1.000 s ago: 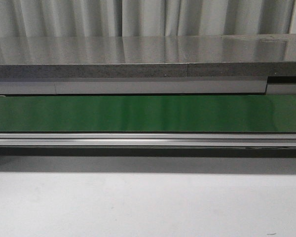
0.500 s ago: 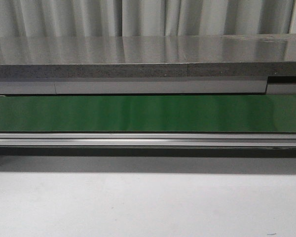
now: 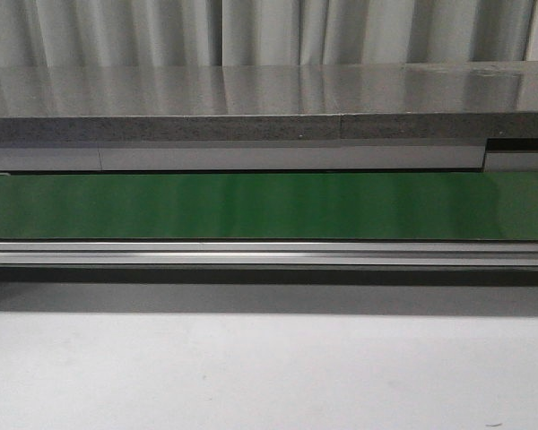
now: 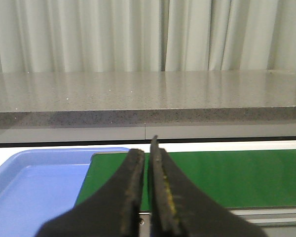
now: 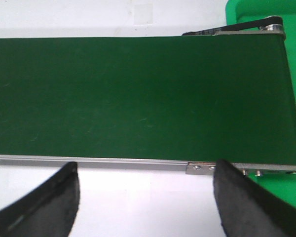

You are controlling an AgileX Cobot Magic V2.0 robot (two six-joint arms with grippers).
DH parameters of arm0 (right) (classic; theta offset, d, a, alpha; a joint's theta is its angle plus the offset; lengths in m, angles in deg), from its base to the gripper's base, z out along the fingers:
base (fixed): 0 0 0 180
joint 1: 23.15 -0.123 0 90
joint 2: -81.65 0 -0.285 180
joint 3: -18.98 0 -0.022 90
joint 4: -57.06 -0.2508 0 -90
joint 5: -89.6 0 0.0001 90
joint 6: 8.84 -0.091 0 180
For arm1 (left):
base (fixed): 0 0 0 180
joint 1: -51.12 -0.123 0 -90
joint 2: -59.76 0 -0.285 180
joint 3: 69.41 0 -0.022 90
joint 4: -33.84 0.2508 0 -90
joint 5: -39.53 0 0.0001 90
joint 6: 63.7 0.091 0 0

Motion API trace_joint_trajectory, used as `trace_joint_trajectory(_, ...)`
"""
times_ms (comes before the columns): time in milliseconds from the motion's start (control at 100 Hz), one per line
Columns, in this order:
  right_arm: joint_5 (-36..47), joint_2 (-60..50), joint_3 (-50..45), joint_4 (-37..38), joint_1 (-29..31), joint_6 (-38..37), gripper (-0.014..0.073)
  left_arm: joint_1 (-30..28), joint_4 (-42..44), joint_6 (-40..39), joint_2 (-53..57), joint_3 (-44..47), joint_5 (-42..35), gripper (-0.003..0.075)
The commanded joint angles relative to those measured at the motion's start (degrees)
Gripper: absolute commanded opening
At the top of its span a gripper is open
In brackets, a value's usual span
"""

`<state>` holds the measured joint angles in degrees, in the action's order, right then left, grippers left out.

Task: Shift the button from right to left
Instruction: 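Lower the right gripper around the yellow-capped button and close it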

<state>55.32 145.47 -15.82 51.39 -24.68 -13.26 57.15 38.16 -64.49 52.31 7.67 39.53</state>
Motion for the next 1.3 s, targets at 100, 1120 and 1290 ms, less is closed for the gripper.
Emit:
trace_joint_trajectory(100, -1.00, -0.10, 5.32, 2.49, 0.57, -0.11, 0.0592, 0.52, -0.12, -0.57, 1.99, 2.41, -4.69, 0.0005)
trace_joint_trajectory(1120, -0.96, 27.56, 22.87, 0.27, 27.02, 26.19, 0.0592, 0.52, -0.12, -0.57, 1.99, 2.41, -4.69, 0.0005)
trace_joint_trajectory(1290, -2.38, 30.31, 24.04, 0.27, 30.21, 31.35, 0.0592, 0.52, -0.12, -0.57, 1.99, 2.41, -4.69, 0.0005)
